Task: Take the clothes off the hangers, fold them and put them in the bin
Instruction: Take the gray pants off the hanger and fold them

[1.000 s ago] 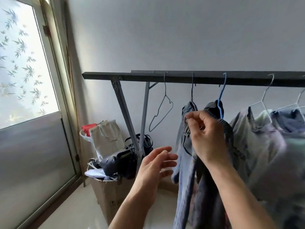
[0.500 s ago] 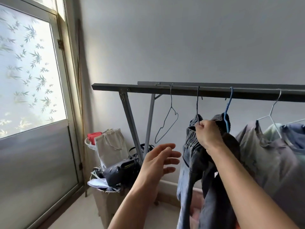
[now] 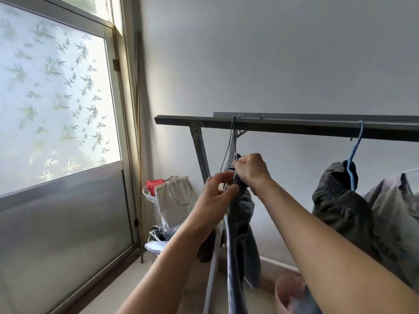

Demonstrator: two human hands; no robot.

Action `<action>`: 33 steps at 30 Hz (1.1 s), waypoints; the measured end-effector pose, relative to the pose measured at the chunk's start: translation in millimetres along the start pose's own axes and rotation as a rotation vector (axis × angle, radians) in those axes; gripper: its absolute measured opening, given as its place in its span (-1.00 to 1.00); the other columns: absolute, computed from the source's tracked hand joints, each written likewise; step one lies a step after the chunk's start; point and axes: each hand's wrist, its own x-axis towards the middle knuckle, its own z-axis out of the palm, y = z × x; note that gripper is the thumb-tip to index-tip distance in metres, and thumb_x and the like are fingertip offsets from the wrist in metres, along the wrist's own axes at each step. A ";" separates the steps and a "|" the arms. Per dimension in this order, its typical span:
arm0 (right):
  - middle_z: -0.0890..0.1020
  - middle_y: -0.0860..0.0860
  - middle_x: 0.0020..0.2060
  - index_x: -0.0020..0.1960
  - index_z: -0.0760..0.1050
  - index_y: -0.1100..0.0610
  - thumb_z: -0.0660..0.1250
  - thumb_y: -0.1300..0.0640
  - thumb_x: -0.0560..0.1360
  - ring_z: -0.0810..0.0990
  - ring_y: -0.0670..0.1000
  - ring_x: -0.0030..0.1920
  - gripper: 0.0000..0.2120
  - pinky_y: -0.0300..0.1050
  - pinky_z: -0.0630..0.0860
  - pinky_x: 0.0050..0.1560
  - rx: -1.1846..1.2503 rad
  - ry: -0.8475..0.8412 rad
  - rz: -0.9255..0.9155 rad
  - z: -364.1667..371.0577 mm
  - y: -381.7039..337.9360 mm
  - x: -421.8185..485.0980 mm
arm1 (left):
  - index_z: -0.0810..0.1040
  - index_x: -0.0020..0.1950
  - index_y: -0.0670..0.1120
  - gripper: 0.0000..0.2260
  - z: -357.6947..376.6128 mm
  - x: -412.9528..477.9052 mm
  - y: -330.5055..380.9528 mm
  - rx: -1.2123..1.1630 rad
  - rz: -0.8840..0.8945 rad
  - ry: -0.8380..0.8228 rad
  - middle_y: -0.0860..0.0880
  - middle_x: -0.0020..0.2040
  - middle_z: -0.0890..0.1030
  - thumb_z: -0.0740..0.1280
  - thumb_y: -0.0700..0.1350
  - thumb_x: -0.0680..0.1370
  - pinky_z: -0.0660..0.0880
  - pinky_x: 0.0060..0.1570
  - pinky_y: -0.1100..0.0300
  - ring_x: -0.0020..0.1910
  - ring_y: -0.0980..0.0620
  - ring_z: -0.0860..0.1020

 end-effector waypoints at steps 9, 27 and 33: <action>0.64 0.24 -0.14 -0.12 0.57 0.33 0.25 0.25 0.51 0.62 0.21 -0.12 -0.83 0.05 0.56 -0.09 0.230 0.003 0.103 26.6 -9.5 14.2 | 0.51 0.30 -0.02 -0.74 -31.0 -9.0 -11.8 -0.023 -0.051 0.065 -0.15 0.19 0.56 0.32 -0.13 0.60 0.59 -0.12 0.29 0.11 -0.02 0.59; 0.54 0.02 -0.31 -0.29 0.50 0.12 0.16 0.36 0.56 0.48 -0.09 -0.27 -0.68 -0.45 0.40 -0.33 0.488 0.125 -0.003 -42.1 17.9 -9.7 | 0.61 0.14 -0.06 -0.83 -15.3 -52.1 -22.9 -0.116 0.017 0.097 -0.03 0.03 0.69 0.29 -0.15 0.59 0.57 -0.02 0.21 0.02 0.10 0.63; 0.59 0.03 -0.22 -0.25 0.51 0.13 0.17 0.32 0.58 0.49 -0.10 -0.28 -0.72 -0.50 0.40 -0.31 0.503 0.119 -0.033 -56.6 33.8 -23.2 | 0.61 0.15 -0.11 -0.82 -4.8 -40.5 -23.5 -0.138 0.010 0.058 -0.02 0.00 0.70 0.29 -0.19 0.59 0.57 -0.05 0.21 -0.03 0.08 0.65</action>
